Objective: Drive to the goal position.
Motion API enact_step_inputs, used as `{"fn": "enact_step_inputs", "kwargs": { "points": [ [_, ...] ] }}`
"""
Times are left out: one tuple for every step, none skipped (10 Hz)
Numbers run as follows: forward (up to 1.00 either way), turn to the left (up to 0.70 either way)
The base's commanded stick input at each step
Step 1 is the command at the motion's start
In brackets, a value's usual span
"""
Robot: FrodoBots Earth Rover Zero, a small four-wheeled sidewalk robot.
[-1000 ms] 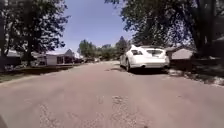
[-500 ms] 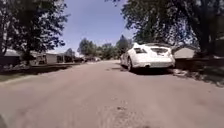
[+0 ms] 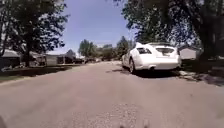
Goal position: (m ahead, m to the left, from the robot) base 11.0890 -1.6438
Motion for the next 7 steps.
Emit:
{"fn": "enact_step_inputs", "kwargs": {
  "points": [
    [0.70,0.00],
    [0.70,0.00],
    [0.70,0.00],
    [0.70,0.00],
    [0.70,0.00],
    [0.70,0.00],
    [0.70,0.00]
  ]
}}
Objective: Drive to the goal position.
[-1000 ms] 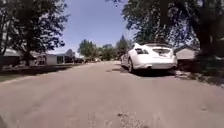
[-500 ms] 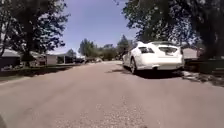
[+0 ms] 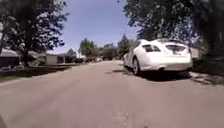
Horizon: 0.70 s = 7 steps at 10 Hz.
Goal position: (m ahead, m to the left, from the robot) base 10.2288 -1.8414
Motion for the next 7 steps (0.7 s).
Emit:
{"fn": "enact_step_inputs", "kwargs": {
  "points": [
    [0.70,0.00],
    [0.70,0.00],
    [0.70,0.00],
    [0.70,0.00],
    [0.70,0.00],
    [0.70,0.00],
    [0.70,0.00]
  ]
}}
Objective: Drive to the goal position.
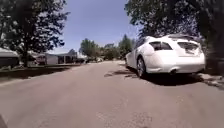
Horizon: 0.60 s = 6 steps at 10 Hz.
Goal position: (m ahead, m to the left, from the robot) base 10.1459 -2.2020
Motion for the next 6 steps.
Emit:
{"fn": "enact_step_inputs", "kwargs": {
  "points": [
    [0.70,0.00],
    [0.70,0.00],
    [0.70,0.00],
    [0.70,0.00],
    [0.70,0.00],
    [0.70,0.00]
  ]
}}
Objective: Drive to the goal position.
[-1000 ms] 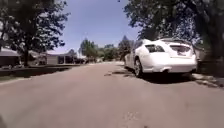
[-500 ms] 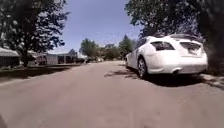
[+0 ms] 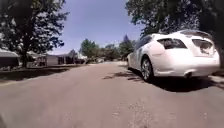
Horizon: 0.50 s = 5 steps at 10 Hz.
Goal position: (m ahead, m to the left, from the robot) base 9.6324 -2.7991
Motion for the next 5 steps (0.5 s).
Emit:
{"fn": "enact_step_inputs", "kwargs": {
  "points": [
    [0.70,0.00],
    [0.70,0.00],
    [0.70,0.00],
    [0.70,0.00],
    [0.70,0.00]
  ]
}}
